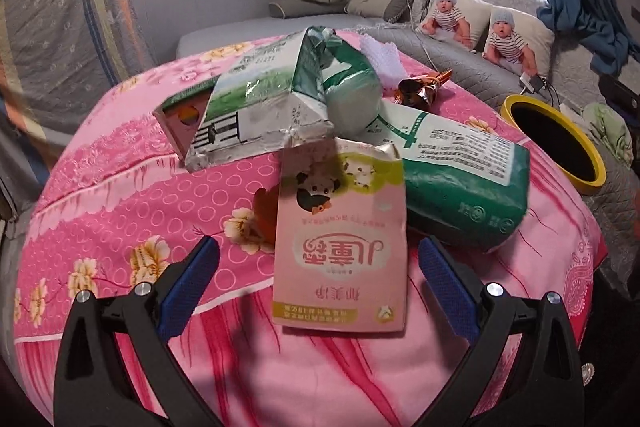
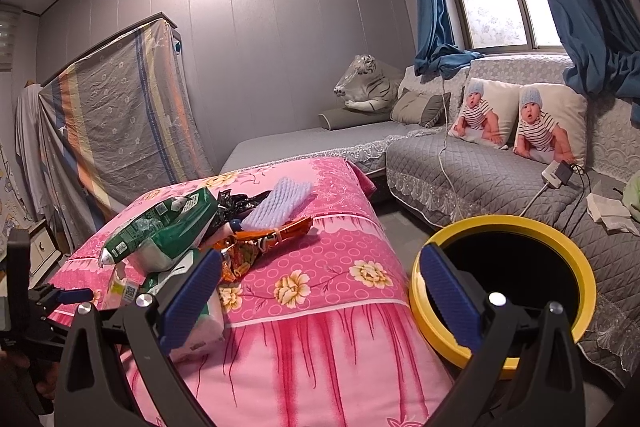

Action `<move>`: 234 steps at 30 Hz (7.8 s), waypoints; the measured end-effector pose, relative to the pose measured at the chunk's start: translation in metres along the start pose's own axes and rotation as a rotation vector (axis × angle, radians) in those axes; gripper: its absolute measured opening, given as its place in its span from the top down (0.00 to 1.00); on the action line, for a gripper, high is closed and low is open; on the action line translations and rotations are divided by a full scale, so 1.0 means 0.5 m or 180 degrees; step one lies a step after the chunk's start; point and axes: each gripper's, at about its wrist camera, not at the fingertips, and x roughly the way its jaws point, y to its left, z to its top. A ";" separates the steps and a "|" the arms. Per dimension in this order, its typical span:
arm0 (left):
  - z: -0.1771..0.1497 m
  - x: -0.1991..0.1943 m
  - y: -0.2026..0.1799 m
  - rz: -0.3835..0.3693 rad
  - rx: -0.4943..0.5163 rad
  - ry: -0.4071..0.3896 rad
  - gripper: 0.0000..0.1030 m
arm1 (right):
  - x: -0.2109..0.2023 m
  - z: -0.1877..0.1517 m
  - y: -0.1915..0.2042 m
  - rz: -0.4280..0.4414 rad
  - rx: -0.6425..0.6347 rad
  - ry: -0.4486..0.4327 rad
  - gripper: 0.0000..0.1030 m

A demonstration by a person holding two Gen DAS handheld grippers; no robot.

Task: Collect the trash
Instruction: 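Reach the left tool to the pink milk carton and close on it, then grasp the green-white tissue pack with the right tool while the left tool lifts the pink carton, then carry both items over the yellow bin and open both tools to drop them, then grasp the white-green milk carton on the bed with the left tool, then grasp the peeled orange with the right tool while the left tool holds the carton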

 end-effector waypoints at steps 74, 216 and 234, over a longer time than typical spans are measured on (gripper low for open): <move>-0.054 -0.218 0.007 -0.0088 -0.0610 -0.1057 0.38 | 0.211 0.026 0.144 0.2034 -0.0770 0.2319 0.46; 0.129 0.122 0.105 -0.0742 0.0679 -0.0127 0.38 | 0.257 0.070 -0.128 0.0743 0.0231 0.1303 0.15; 0.053 -0.087 0.179 -0.0523 -0.0221 -0.0886 0.40 | 0.200 -0.021 0.238 0.2321 -0.1659 0.1299 0.18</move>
